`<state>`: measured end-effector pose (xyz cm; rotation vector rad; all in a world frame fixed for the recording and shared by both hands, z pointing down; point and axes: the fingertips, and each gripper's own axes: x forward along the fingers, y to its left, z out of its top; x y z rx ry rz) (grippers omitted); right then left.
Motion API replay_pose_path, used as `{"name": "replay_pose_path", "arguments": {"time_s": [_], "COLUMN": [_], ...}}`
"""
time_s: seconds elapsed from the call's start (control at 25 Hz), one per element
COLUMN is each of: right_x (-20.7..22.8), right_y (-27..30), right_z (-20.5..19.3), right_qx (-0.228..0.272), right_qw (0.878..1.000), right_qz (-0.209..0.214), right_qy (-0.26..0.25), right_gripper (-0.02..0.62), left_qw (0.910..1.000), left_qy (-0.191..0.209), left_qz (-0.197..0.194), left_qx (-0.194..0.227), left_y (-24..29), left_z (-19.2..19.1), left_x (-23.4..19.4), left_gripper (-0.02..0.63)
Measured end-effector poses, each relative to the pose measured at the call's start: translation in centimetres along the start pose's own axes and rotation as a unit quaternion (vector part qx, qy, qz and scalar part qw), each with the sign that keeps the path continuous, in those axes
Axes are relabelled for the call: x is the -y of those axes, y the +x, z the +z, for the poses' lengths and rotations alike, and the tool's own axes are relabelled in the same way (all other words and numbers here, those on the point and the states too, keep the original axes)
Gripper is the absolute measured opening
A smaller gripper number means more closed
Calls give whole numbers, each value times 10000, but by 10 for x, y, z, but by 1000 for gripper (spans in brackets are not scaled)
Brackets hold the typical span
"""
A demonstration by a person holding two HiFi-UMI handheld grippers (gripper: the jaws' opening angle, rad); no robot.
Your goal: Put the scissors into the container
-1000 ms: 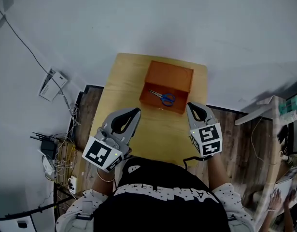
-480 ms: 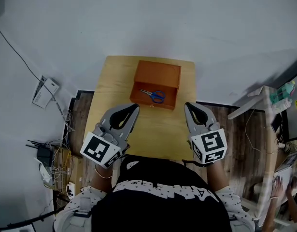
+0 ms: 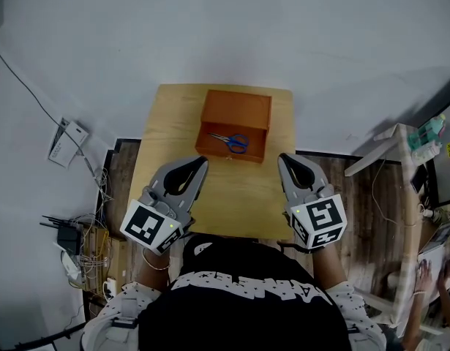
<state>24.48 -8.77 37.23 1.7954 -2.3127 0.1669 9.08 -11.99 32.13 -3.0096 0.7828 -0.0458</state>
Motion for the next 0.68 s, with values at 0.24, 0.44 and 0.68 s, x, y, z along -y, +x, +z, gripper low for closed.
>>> {"name": "replay_pose_path", "arguments": {"time_s": [0.24,0.44,0.68], "right_x": [8,10,8], "right_y": [-10,-15,-14], "right_z": [-2,-4,-1], "right_qx": [7,1,60], "right_qw": [9999,9997,9998], "right_qz": [-106,-44,-9], "right_qy": [84,221,194], "right_gripper": [14,13,14], "left_qw": [9999,9999,9999], "left_qy": [13,-29,-48], "left_qz": [-152,-166,-151], "left_qx": [-11,6,-11], "left_y": [10,13,12], "left_z": [-2,-1,-5], "left_x": [9,14,13], "left_gripper": [2,2,2]}}
